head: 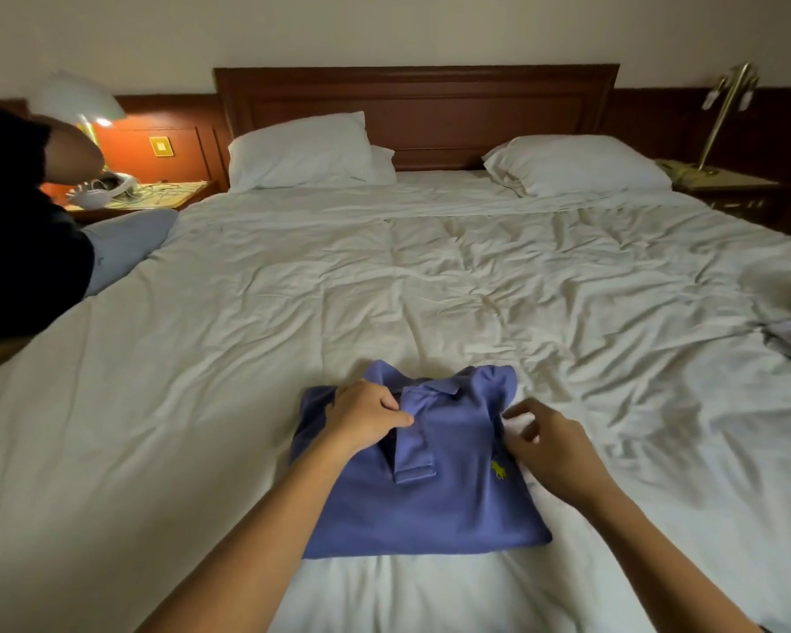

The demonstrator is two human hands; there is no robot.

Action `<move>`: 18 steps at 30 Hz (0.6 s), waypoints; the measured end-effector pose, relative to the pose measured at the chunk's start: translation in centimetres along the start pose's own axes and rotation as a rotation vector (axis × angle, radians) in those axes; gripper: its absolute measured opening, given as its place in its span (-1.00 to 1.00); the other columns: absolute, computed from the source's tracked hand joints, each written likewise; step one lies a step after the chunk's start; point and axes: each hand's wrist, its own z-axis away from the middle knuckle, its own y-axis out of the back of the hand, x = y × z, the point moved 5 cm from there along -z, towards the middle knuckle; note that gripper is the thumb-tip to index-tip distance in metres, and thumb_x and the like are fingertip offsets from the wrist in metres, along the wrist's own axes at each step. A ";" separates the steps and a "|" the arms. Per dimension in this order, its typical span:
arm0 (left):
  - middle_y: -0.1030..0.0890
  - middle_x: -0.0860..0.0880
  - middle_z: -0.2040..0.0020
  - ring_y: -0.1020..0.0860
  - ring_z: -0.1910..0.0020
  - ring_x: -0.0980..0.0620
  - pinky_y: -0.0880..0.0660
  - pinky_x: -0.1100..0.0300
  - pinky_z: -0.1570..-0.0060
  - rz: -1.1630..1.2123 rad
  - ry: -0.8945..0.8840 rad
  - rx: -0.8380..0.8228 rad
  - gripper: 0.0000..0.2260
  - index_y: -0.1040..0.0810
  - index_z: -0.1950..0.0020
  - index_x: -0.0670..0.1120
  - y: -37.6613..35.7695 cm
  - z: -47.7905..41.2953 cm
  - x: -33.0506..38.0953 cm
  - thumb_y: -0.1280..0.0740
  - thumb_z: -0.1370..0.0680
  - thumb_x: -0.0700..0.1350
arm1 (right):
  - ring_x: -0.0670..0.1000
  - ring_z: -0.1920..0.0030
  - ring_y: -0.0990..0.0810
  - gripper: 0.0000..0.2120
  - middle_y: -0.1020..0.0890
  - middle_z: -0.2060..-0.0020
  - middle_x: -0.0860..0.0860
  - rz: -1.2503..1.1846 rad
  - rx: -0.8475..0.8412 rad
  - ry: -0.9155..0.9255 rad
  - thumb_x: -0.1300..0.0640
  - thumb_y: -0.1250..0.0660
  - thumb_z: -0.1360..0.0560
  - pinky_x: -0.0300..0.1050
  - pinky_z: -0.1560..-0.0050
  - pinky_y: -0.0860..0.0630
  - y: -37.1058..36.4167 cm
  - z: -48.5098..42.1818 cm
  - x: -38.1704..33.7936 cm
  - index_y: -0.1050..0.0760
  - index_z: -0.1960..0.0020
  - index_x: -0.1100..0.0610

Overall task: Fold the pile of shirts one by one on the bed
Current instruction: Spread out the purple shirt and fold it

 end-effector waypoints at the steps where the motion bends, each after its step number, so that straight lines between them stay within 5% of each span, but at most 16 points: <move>1: -0.65 0.09 0.17 -0.59 0.03 0.00 -0.54 -0.01 -0.11 0.012 -0.001 -0.014 -0.79 -0.62 0.30 -0.01 0.3 -0.2 -0.2 -0.55 -0.37 0.08 | -0.03 0.20 -0.60 -0.83 -0.60 0.22 -0.08 -0.011 0.085 0.058 0.10 -0.39 -0.48 -0.21 0.23 -0.39 0.3 -0.3 -1.1 -0.52 -0.06 -0.05; 4: -0.56 0.09 -0.09 -0.53 -0.14 0.02 -0.49 0.01 -0.22 -0.001 0.023 -0.020 -0.68 -0.58 0.09 0.15 1.7 -1.1 -0.8 -0.55 -0.30 0.25 | 0.03 -0.12 -0.51 -0.66 -0.49 -0.16 -0.03 0.046 0.221 0.309 0.08 -0.36 -0.52 -0.11 -0.10 -0.41 0.0 -1.9 -5.3 -0.48 -0.29 -0.05; 6: -0.53 0.02 -0.20 -0.50 -0.22 -0.04 -0.45 -0.02 -0.27 -0.015 0.056 0.034 -0.57 -0.56 -0.08 0.09 2.6 -2.7 -1.7 -0.45 -0.38 0.33 | 0.08 -0.31 -0.40 -0.67 -0.46 -0.30 -0.03 0.272 0.137 0.369 -0.03 -0.27 -0.58 0.02 -0.28 -0.34 -1.2 -4.1 -6.8 -0.46 -0.33 -0.09; 8: -0.52 -0.04 -0.26 -0.48 -0.26 -0.09 -0.43 -0.03 -0.28 -0.054 0.084 0.082 -0.52 -0.51 -0.22 0.01 3.0 -4.5 -2.3 -0.35 -0.48 0.32 | 0.17 -0.30 -0.43 -0.70 -0.55 -0.24 0.03 0.442 -0.010 0.214 -0.14 -0.12 -0.62 0.08 -0.22 -0.36 -2.2 -6.9 -6.1 -0.50 -0.20 -0.05; 11: -0.51 -0.09 -0.26 -0.50 -0.24 -0.14 -0.43 0.05 -0.14 -0.099 0.104 0.076 -0.46 -0.48 -0.31 -0.09 2.8 -7.0 -2.5 -0.32 -0.52 0.29 | 0.21 -0.22 -0.52 -0.46 -0.58 -0.21 0.16 0.434 -0.138 -0.037 -0.32 -0.06 -0.57 0.09 -0.21 -0.44 -3.0 -10.5 -4.4 -0.51 -0.23 0.06; 14: -0.66 -0.10 0.04 -0.60 0.02 -0.13 -0.49 0.09 0.08 -0.112 0.075 -0.024 -0.63 -0.63 0.01 -0.08 1.6 -8.8 -2.3 -0.36 -0.51 0.23 | 0.20 -0.21 -0.54 -0.34 -0.58 -0.21 0.16 0.395 -0.271 -0.138 -0.40 -0.20 -0.47 0.03 -0.19 -0.46 -4.4 -12.3 -3.4 -0.54 -0.26 0.12; 16: -0.57 -0.02 0.30 -0.54 0.17 -0.10 -0.43 0.12 0.23 -0.138 0.066 -0.007 -0.68 -0.52 0.30 -0.04 1.5 -9.8 -2.3 -0.38 -0.53 0.14 | 0.17 -0.08 -0.61 -0.53 -0.65 -0.03 0.16 0.270 -0.287 -0.139 -0.25 -0.38 -0.42 -0.04 -0.03 -0.50 -5.2 -13.2 -2.9 -0.61 -0.03 0.15; 18: -0.48 -0.03 0.37 -0.49 0.23 -0.11 -0.36 0.12 0.24 -0.107 0.051 0.025 -0.63 -0.42 0.36 -0.07 1.9 -10.6 -2.2 -0.35 -0.58 0.06 | 0.07 0.06 -0.65 -0.79 -0.69 0.16 0.10 0.096 -0.257 -0.087 -0.01 -0.49 -0.41 -0.09 0.09 -0.52 -5.6 -13.9 -2.9 -0.64 0.18 0.15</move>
